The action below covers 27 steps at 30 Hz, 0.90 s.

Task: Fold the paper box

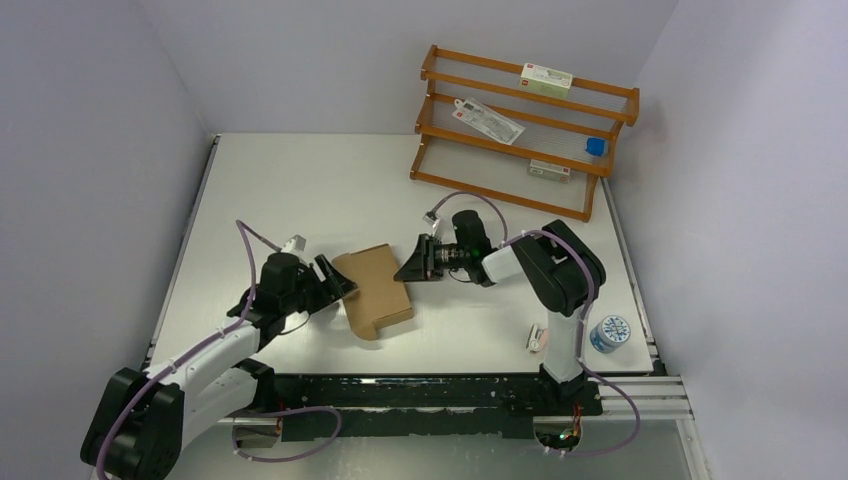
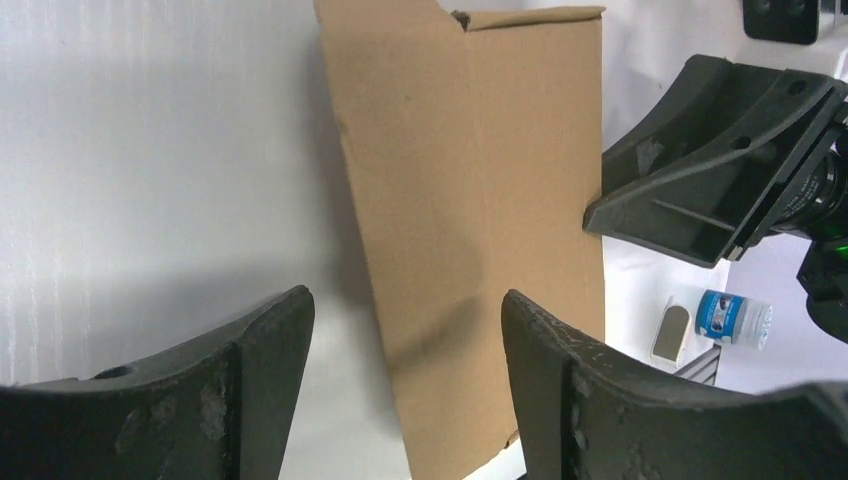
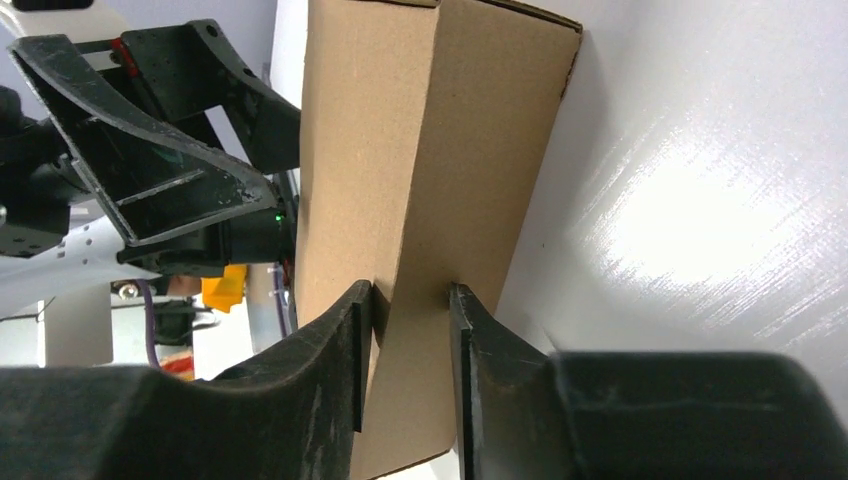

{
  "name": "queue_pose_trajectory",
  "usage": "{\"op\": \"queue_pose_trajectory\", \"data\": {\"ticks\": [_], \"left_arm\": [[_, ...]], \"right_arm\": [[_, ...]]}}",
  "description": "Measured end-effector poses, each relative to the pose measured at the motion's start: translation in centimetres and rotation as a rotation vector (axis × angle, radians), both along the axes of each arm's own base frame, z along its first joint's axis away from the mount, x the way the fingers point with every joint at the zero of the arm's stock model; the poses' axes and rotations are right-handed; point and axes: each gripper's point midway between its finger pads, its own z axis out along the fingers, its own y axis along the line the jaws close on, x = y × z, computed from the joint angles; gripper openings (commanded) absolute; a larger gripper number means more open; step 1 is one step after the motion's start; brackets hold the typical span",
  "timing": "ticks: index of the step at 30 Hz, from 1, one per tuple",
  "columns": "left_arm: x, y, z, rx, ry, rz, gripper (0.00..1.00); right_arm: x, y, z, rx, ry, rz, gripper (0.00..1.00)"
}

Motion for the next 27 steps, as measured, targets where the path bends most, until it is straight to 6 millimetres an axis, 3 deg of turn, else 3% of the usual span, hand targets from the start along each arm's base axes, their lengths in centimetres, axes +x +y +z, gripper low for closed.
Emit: {"op": "queue_pose_trajectory", "data": {"ticks": [7,14,22,27], "left_arm": [[-0.7,-0.7,0.1,-0.048,0.018,-0.028,0.75],[-0.5,-1.6,2.6,-0.112,-0.049,-0.059,0.76],[0.1,-0.8,5.5,-0.131,-0.157,0.002,0.63],[0.2,-0.5,4.0,-0.128,-0.122,0.031,0.61]], "right_arm": [[0.3,-0.9,0.0,0.072,0.009,-0.006,0.26],[0.7,-2.9,-0.1,0.137,0.066,-0.039,0.26],[0.9,-3.9,-1.7,0.114,0.119,-0.069,0.27],[0.9,-3.9,-1.9,0.097,0.111,-0.059,0.28]]}}
